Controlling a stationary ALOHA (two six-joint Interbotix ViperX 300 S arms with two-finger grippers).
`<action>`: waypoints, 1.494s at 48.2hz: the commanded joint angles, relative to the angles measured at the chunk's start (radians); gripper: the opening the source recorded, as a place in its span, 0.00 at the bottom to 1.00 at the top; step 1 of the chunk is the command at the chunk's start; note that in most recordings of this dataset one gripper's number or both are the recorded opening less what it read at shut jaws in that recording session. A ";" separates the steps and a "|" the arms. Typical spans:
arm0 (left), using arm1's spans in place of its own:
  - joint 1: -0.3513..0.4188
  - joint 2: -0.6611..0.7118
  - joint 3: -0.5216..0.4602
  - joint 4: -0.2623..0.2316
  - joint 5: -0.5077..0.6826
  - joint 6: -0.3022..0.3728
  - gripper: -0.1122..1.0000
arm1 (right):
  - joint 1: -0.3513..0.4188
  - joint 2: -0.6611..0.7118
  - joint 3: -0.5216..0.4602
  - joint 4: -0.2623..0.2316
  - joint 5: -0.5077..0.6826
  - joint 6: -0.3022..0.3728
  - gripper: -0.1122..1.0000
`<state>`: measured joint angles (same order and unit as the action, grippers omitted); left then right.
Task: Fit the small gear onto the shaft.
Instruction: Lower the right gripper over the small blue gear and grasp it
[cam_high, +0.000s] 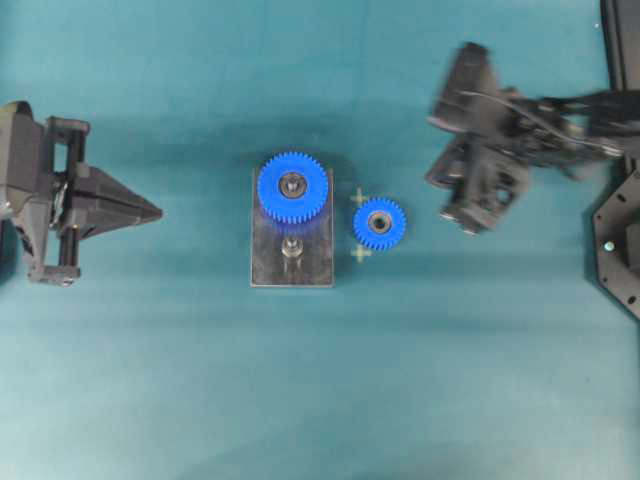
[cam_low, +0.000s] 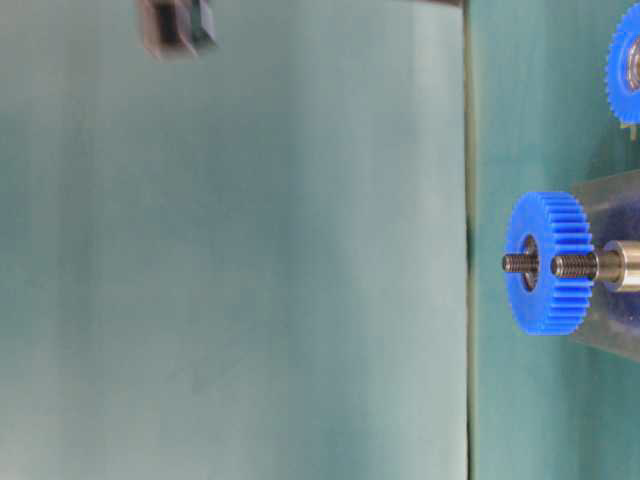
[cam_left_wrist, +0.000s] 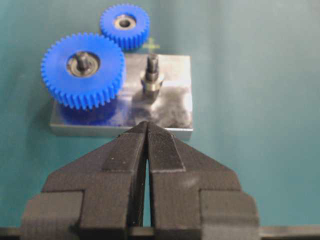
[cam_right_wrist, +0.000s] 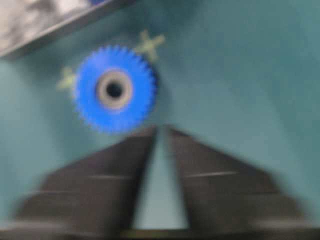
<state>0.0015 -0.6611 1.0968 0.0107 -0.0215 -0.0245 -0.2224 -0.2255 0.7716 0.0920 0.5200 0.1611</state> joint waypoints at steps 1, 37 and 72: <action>-0.011 0.002 -0.025 0.003 -0.011 -0.002 0.10 | -0.005 0.069 -0.063 0.000 0.002 0.002 0.54; -0.020 0.003 -0.025 0.003 -0.011 -0.002 0.10 | 0.021 0.330 -0.230 0.000 0.169 -0.011 0.89; -0.020 0.003 -0.018 0.002 -0.012 -0.003 0.10 | 0.028 0.407 -0.270 0.000 0.230 -0.008 0.88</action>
<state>-0.0169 -0.6565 1.0953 0.0107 -0.0245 -0.0261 -0.1948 0.1902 0.5154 0.0936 0.7378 0.1580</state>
